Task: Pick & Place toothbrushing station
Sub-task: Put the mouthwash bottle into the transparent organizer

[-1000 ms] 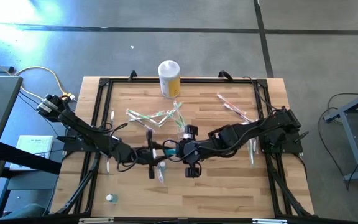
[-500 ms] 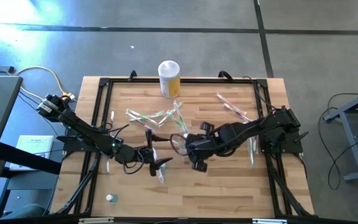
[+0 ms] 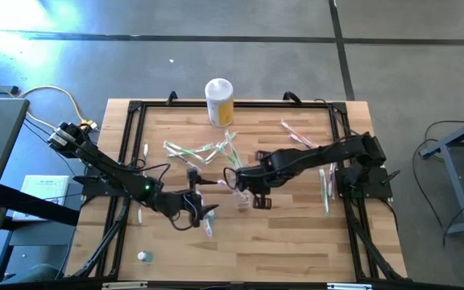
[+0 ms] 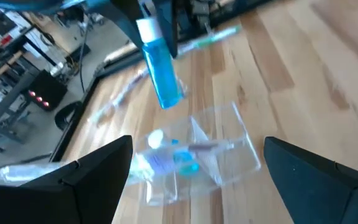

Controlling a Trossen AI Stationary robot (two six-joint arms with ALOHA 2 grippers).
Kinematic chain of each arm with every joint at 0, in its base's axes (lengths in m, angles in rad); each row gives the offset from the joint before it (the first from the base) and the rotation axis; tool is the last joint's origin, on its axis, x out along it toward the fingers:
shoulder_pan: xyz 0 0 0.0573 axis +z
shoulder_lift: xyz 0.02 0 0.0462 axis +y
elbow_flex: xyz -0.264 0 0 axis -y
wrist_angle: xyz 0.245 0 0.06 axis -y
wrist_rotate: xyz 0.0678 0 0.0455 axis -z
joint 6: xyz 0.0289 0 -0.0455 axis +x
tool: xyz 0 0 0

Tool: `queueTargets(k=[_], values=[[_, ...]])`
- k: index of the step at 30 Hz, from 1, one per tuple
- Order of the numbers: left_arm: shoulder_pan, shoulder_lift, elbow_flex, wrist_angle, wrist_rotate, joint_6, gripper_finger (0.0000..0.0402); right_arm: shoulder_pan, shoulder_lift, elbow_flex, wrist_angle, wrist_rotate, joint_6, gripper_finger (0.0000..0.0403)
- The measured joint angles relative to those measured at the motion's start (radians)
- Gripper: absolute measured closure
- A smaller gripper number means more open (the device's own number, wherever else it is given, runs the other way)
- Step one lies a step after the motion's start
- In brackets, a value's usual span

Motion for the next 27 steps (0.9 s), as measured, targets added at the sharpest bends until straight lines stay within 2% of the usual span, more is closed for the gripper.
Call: queueTargets(k=[5, 13, 16, 19, 27], values=[[0.000, -0.020, 0.000, -0.105, 0.042, -0.088, 0.0046, -0.004, 0.000, -0.026, 0.061, -0.001, -0.085, 0.0321], [0.000, -0.234, 0.000, -0.370, 0.295, -0.320, 0.0046, -0.009, 0.018, -0.039, 0.082, -0.005, -0.180, 0.0321], [0.000, -0.299, 0.000, -0.423, 0.373, -0.367, 0.0046, -0.019, 0.047, -0.039, 0.094, -0.009, -0.213, 0.0321], [0.000, -0.327, 0.000, -0.444, 0.402, -0.385, 0.0046, -0.032, 0.079, -0.037, 0.105, 0.000, -0.236, 0.0321], [0.000, -0.320, 0.000, -0.470, 0.402, -0.386, 0.0046, -0.050, 0.103, -0.039, 0.112, -0.003, -0.263, 0.0321]])
